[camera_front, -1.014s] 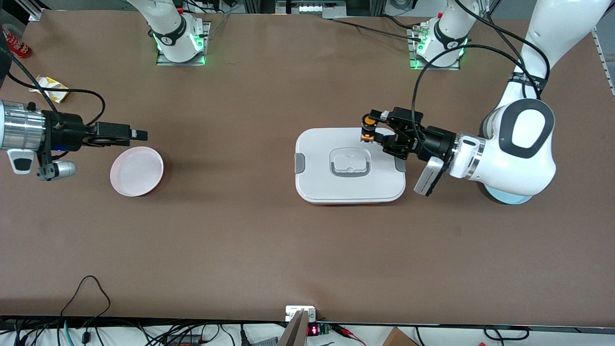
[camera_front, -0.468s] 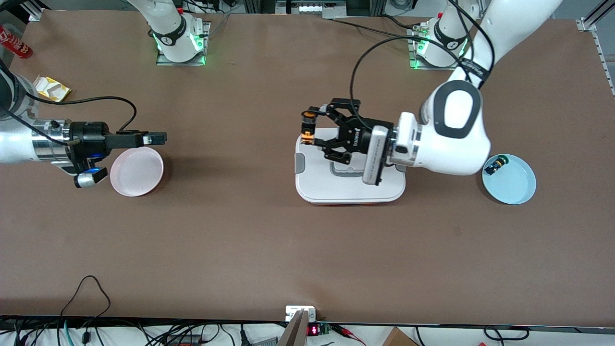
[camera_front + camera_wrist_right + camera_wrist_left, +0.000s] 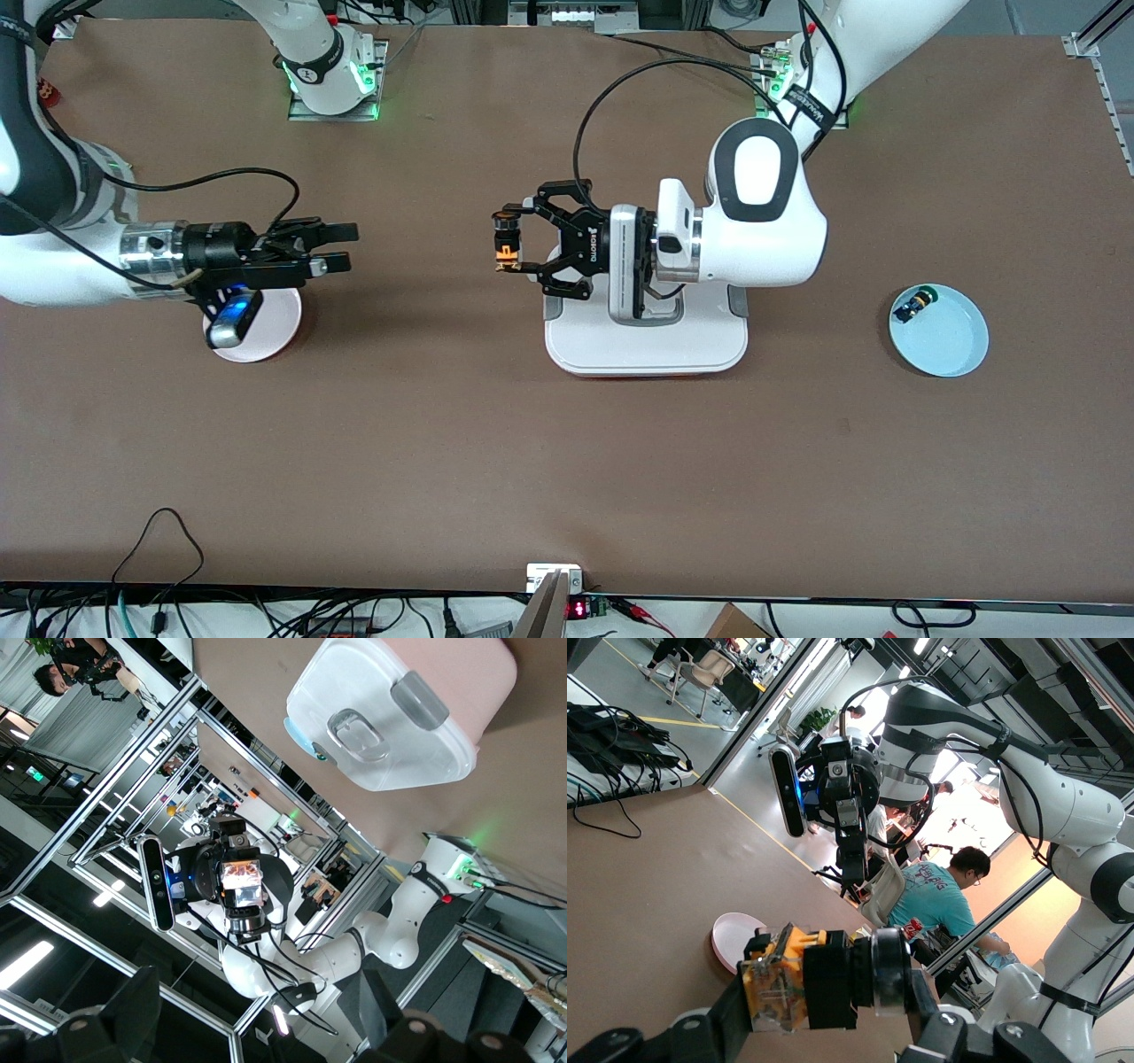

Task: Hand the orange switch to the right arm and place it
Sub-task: 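Hold the switch up with the left gripper while the right gripper grasps it, then open the left gripper and pull back while the right gripper holds switch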

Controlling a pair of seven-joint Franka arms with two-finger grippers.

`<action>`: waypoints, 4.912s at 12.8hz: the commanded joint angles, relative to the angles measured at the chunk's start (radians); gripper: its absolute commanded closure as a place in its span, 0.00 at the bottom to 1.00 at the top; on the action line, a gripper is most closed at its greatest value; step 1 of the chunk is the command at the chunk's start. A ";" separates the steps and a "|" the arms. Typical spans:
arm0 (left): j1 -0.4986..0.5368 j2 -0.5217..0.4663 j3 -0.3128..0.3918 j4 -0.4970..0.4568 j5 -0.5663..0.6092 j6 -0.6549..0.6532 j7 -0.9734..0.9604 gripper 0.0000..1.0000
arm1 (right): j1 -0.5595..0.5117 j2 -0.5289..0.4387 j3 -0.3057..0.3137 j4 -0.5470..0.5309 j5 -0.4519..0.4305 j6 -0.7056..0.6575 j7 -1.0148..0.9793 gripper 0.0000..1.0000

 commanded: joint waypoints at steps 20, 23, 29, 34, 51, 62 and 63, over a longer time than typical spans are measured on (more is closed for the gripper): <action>0.002 0.000 0.000 -0.011 -0.041 0.000 0.052 0.83 | 0.201 0.069 0.039 -0.036 0.315 0.192 0.031 0.00; 0.002 0.000 0.000 -0.011 -0.041 0.000 0.052 0.83 | 0.203 0.080 0.077 -0.036 0.317 0.216 0.033 0.00; 0.002 0.000 0.000 -0.009 -0.041 0.000 0.050 0.83 | 0.212 0.078 0.117 -0.036 0.318 0.264 0.049 0.00; 0.004 0.000 0.000 -0.011 -0.041 -0.001 0.050 0.83 | 0.204 0.064 0.117 -0.036 0.317 0.252 0.053 0.00; 0.009 0.000 0.000 -0.009 -0.039 -0.003 0.049 0.83 | 0.189 0.061 0.117 -0.041 0.318 0.230 0.039 0.71; 0.019 -0.008 0.000 -0.014 -0.033 -0.037 0.082 0.00 | 0.181 0.063 0.117 -0.037 0.313 0.230 0.026 0.74; 0.019 -0.008 0.000 -0.013 -0.033 -0.038 0.081 0.00 | 0.181 0.061 0.117 -0.037 0.312 0.230 0.026 0.74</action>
